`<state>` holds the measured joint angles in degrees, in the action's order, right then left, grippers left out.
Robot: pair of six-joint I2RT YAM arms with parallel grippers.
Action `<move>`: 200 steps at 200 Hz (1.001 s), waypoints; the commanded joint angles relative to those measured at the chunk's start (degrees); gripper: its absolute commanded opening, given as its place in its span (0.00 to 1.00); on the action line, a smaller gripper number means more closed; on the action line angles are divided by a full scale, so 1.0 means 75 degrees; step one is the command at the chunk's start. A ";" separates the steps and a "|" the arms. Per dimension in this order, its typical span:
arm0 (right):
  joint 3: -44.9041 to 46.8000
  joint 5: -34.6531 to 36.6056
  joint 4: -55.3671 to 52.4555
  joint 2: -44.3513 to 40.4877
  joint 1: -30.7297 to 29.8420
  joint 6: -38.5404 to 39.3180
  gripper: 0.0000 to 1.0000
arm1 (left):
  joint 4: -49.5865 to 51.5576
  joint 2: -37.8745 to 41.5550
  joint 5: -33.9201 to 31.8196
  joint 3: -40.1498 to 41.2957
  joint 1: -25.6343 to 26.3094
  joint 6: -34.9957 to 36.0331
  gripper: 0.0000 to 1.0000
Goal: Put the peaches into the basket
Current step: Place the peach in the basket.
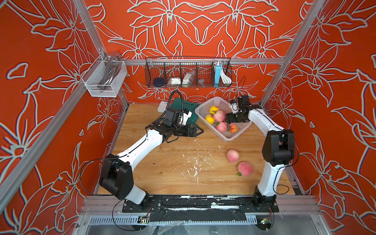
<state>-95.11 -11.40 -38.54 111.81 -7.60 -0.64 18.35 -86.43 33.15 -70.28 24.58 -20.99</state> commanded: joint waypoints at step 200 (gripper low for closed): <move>0.2383 -0.0744 0.0327 -0.2732 -0.0260 -0.0351 0.87 | 0.0919 0.0934 -0.0230 0.0465 0.0062 0.0683 0.99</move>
<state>-80.68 -15.62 -34.39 96.05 -8.05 -1.87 22.59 -81.76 31.57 -67.05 24.73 -18.11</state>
